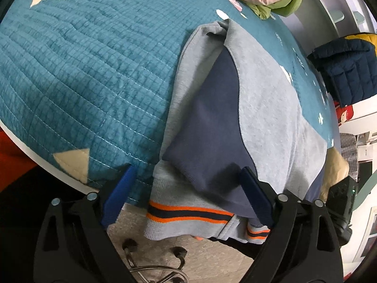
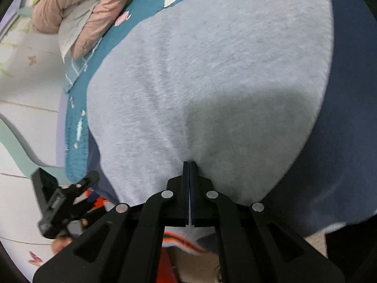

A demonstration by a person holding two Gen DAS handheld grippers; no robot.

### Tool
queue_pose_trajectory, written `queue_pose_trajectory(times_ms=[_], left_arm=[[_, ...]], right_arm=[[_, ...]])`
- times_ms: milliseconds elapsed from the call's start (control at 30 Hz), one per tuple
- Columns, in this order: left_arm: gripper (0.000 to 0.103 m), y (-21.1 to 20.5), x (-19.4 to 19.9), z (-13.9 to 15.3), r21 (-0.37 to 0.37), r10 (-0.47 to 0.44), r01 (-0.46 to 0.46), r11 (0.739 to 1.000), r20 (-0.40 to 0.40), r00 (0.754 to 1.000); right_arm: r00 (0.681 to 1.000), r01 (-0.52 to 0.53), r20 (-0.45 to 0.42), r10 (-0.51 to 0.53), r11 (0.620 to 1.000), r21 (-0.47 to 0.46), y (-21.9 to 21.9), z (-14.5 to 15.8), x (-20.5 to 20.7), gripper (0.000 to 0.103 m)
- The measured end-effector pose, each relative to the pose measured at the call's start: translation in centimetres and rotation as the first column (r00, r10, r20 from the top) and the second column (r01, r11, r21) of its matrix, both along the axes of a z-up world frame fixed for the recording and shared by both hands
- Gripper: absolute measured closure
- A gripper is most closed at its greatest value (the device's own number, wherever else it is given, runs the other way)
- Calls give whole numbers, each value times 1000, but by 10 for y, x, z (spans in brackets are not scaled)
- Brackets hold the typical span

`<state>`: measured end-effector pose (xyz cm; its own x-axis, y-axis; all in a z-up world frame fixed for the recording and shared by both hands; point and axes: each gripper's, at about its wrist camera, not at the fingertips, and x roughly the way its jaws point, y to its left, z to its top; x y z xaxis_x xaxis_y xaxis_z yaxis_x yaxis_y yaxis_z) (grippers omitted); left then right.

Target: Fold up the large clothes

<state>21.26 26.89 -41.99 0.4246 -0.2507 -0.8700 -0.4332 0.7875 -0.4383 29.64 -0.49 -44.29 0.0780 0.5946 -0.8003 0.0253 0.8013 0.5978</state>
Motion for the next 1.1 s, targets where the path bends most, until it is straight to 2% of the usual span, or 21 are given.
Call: queue_pose_trajectory(times_ms=[33, 100, 167, 200, 233, 300, 333, 400, 567, 667, 800, 900, 1100], left_arm=[[24, -2, 0, 1, 15, 3, -3, 1000, -2, 1000], [29, -3, 0, 2, 41, 1, 0, 999, -3, 1000], [37, -2, 0, 4, 36, 0, 0, 999, -5, 1000], [48, -1, 0, 5, 30, -4, 4, 1000, -5, 1000], [54, -1, 1, 7, 34, -12, 13, 999, -10, 1000], [61, 0, 1, 10, 47, -27, 28, 999, -21, 999], [68, 1, 1, 11, 48, -28, 30, 998, -24, 999], [71, 2, 0, 16, 30, -31, 32, 999, -14, 999], [76, 3, -3, 35, -11, -42, 43, 999, 39, 998], [77, -2, -1, 51, -57, -70, 75, 996, 87, 994], [77, -13, 7, 60, -49, -118, 123, 991, 97, 988], [77, -13, 13, 56, -61, -131, 136, 989, 83, 988], [77, -9, 17, 52, -104, -147, 155, 982, 78, 986]], right_arm=[[1000, 10, -16, -10, 1000, 25, -2, 1, -3, 100], [1000, 3, -20, -3, 999, 34, -5, 5, -9, 99], [1000, -8, 1, 8, 999, 49, -10, 12, -14, 86], [1000, -16, 25, 15, 999, 34, -11, 17, -17, 83], [999, -27, 46, 26, 999, 18, -11, 20, -19, 78], [990, -74, 115, 78, 997, -38, -4, 29, -26, 76], [986, -85, 138, 92, 995, -51, -2, 31, -29, 73], [973, -105, 198, 117, 992, -70, 4, 40, -38, 65], [933, -172, 308, 185, 983, -68, 32, 55, -60, 59], [900, -234, 358, 248, 969, -83, 55, 58, -70, 49], [880, -313, 369, 299, 950, -25, 82, 60, -79, 44], [834, -374, 410, 369, 925, -73, 110, 62, -83, 42], [769, -438, 450, 454, 887, -145, 149, 56, -85, 39]])
